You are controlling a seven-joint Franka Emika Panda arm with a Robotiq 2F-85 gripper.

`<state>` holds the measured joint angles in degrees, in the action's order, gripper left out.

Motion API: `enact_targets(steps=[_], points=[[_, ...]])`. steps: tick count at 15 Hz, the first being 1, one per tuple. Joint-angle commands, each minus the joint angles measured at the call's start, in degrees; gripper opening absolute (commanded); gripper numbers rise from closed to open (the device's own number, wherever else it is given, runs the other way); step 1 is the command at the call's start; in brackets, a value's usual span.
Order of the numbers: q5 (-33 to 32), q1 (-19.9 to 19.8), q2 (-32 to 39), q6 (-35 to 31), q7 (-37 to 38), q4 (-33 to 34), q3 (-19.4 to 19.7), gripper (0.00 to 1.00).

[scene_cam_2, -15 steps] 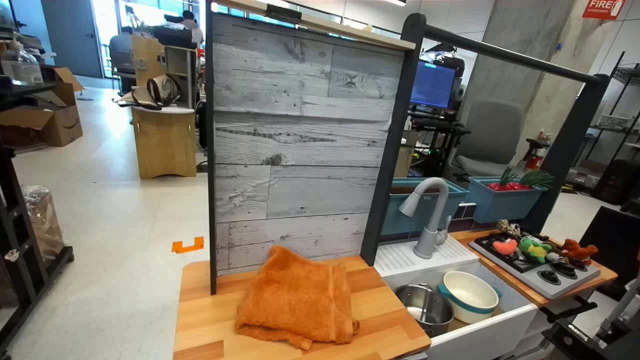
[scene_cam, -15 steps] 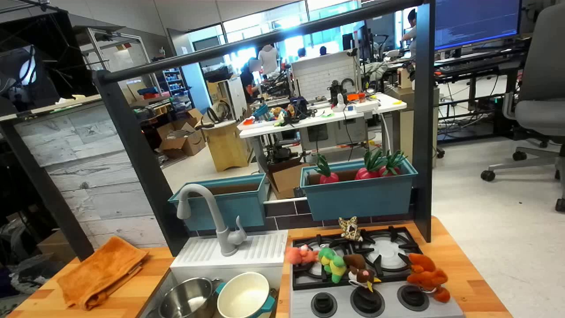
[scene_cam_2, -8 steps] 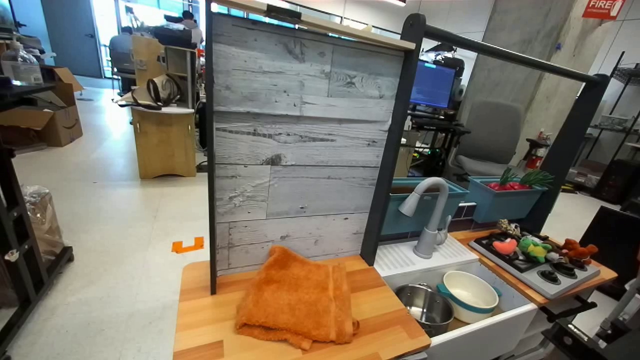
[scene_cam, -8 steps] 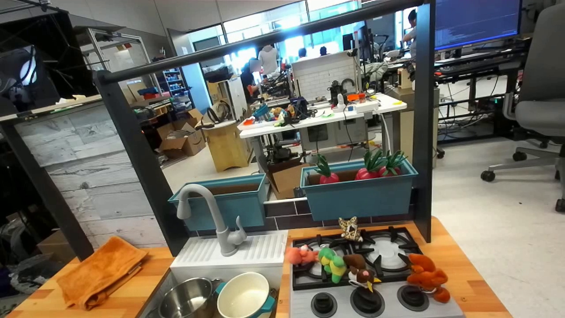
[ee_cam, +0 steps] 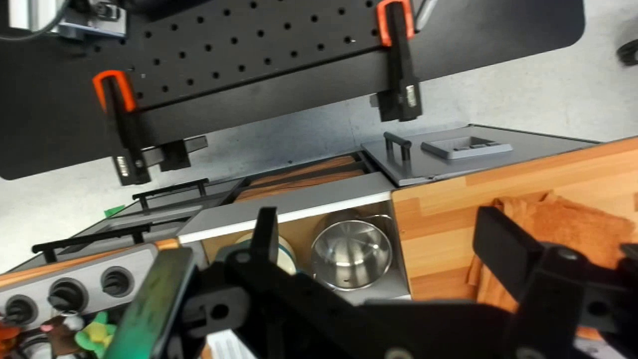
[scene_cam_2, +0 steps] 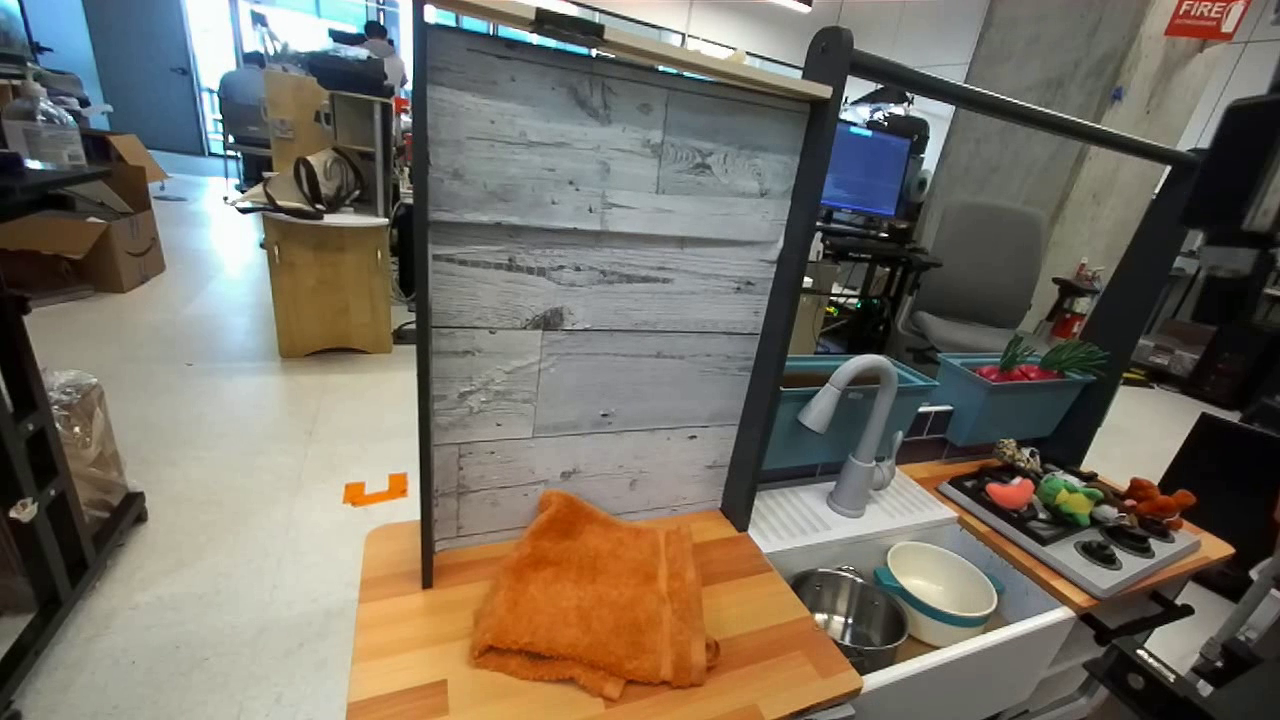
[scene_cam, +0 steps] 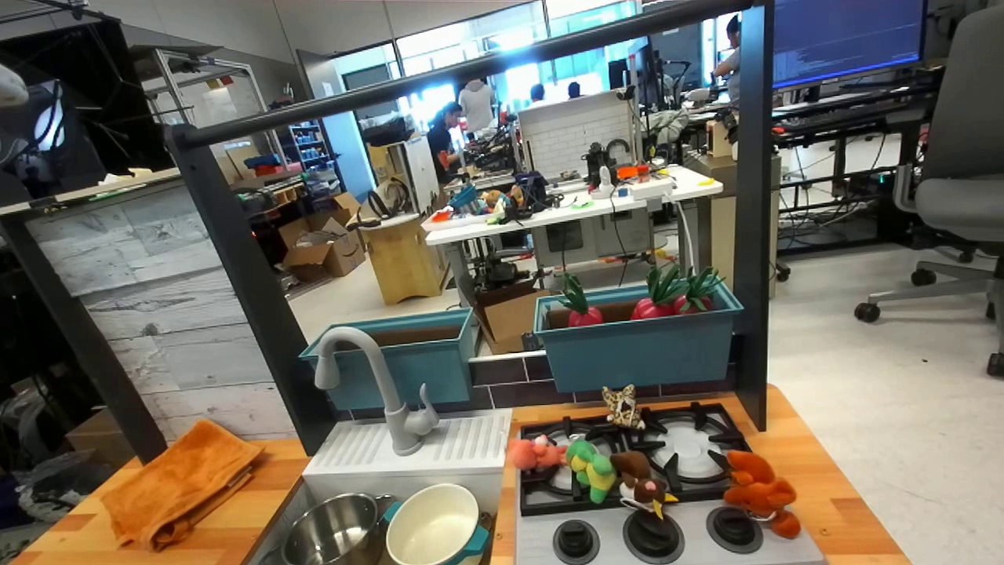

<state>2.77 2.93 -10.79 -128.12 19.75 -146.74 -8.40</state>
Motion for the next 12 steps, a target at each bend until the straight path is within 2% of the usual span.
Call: enact_targets(steps=[1, 3, 4, 6, 9, 12], points=[[0.12, 1.25, 1.84, 0.02, 0.93, 1.34, -0.02, 1.00], [0.16, 1.40, 3.63, 0.02, 1.20, 2.79, 0.01, 1.00], [-0.15, 1.02, 4.38, -2.95, 2.91, 2.31, 0.17, 1.00], [3.63, 2.16, 6.59, -9.75, 3.06, 2.76, -0.34, 1.00], [9.89, 5.58, 14.00, -22.35, 4.24, 7.17, -2.83, 1.00], [5.20, 8.83, 24.35, -32.95, 11.48, 13.33, -3.72, 1.00]])
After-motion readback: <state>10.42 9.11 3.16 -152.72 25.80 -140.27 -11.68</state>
